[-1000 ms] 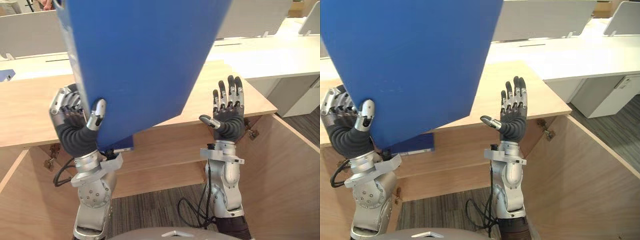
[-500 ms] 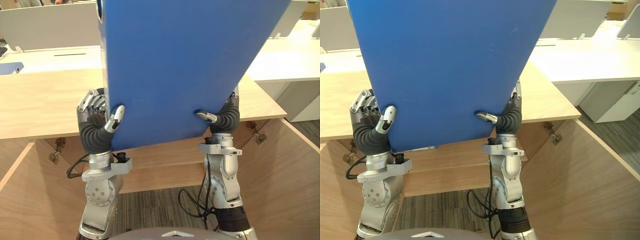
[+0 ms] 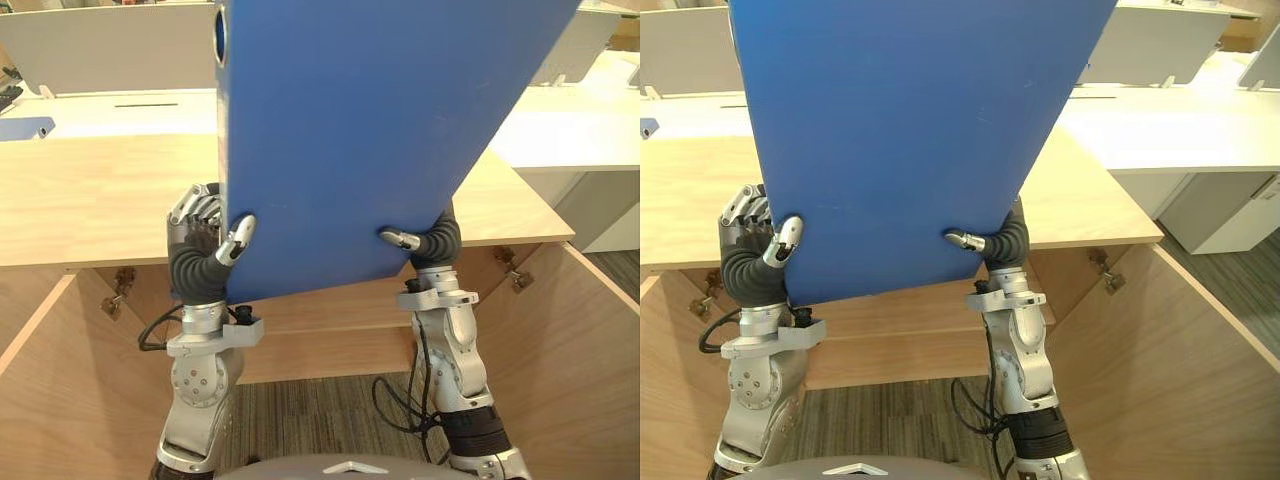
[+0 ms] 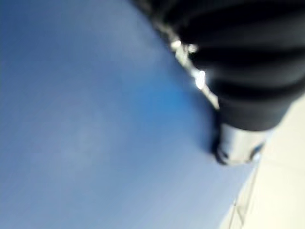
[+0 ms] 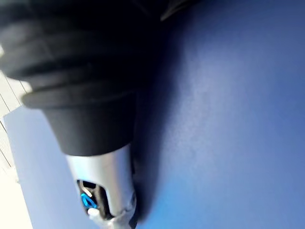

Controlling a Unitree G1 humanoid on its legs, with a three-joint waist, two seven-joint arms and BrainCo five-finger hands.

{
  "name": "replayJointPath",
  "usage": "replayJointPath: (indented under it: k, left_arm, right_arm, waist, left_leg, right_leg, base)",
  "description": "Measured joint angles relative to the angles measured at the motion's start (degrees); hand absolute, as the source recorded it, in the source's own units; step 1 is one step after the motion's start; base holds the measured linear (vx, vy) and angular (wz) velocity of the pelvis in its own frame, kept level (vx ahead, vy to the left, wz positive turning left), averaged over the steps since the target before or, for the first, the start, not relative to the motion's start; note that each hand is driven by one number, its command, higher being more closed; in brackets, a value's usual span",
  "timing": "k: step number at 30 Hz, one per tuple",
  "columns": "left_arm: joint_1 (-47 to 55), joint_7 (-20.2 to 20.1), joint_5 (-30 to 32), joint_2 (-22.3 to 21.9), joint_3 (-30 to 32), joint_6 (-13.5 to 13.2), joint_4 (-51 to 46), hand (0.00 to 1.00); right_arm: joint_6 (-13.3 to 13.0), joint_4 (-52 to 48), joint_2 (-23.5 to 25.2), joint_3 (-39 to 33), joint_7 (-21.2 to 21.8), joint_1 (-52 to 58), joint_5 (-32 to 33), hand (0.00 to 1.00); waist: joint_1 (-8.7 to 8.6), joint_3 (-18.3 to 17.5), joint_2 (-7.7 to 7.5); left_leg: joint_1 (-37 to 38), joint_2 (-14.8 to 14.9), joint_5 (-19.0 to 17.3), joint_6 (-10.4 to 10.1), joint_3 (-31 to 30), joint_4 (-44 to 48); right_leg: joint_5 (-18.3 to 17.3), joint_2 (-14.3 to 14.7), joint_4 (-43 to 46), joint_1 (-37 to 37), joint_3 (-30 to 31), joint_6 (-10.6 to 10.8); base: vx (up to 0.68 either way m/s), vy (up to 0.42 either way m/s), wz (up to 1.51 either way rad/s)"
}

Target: Walk over to the cabinet, pick up the folder, carry it to the office cabinet, place the folder inside the office cabinet, then close the office cabinet door

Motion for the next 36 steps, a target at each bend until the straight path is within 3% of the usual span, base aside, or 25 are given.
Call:
replayJointPath:
  k: [4, 5, 17, 22, 30, 36]
  left_arm:
    - [-0.2, 0.0, 0.1, 0.4, 1.5, 0.0, 2.2, 1.0]
    - [-0.2, 0.0, 0.5, 0.5, 2.2, 0.0, 2.9, 0.0]
    - [-0.1, 0.0, 4.7, 0.3, 5.6, 0.1, 5.4, 0.0]
    - [1.2, 0.3, 4.6, -1.3, 9.9, 0.2, 6.7, 0.0]
    - [5.5, 0.7, -0.5, -3.9, 19.5, 0.3, 8.6, 0.0]
    - [9.1, 1.5, -4.3, -6.3, 26.3, 0.6, 11.5, 0.0]
  right_arm:
    - [0.7, 2.4, 0.1, 0.6, 1.7, 0.1, 0.6, 1.0]
    - [1.2, 3.1, 0.2, 0.9, 2.1, 0.1, 0.8, 1.0]
    - [1.8, 4.0, 0.9, 1.0, 2.4, 0.6, -0.1, 1.0]
    - [1.8, 4.0, 3.4, 0.0, 2.0, 0.7, -0.1, 1.0]
    - [1.5, 2.8, 7.5, -6.7, -1.3, 1.5, -0.7, 1.0]
    - [0.5, -3.4, 8.1, -11.5, -3.2, 5.0, -5.5, 1.0]
  waist:
    - [0.02, -0.3, 0.06]
    - [-0.01, -0.3, 0.04]
    - [0.06, -1.5, -0.37]
    - [-0.06, -1.5, -0.4]
    - [0.33, -1.6, -0.47]
    - [0.52, -1.6, -0.59]
  left_leg:
    - [0.0, 0.0, 0.2, 0.0, -0.1, 0.0]
    - [0.0, 0.0, 0.4, -0.2, -0.2, 0.0]
    - [-0.9, 0.1, 0.8, -0.1, -0.2, 0.0]
    - [-0.9, 0.1, 0.9, -0.1, -0.2, 0.0]
    - [-0.8, 0.0, 0.9, -0.1, -0.5, 0.0]
    - [-0.8, 0.0, 0.9, -0.1, -1.6, 0.0]
  right_leg:
    - [0.0, 0.0, 0.1, 0.0, -0.1, 0.0]
    - [0.1, 0.0, 0.1, -0.1, -0.1, 0.0]
    - [0.5, 0.0, -0.4, -0.7, 0.0, -0.1]
    - [0.6, 0.0, -0.4, -0.7, 0.0, 0.1]
    - [0.6, 0.0, -0.4, -0.5, -0.3, 0.1]
    - [0.5, -0.1, -0.6, 0.2, -1.5, 0.0]
  base:
    - [-0.01, -0.001, 0.0]
    - [-0.04, -0.004, 0.01]
    - [-0.02, 0.0, 0.0]
    - [0.0, 0.0, 0.0]
    - [0.0, 0.0, 0.0]
    - [0.0, -0.001, 0.1]
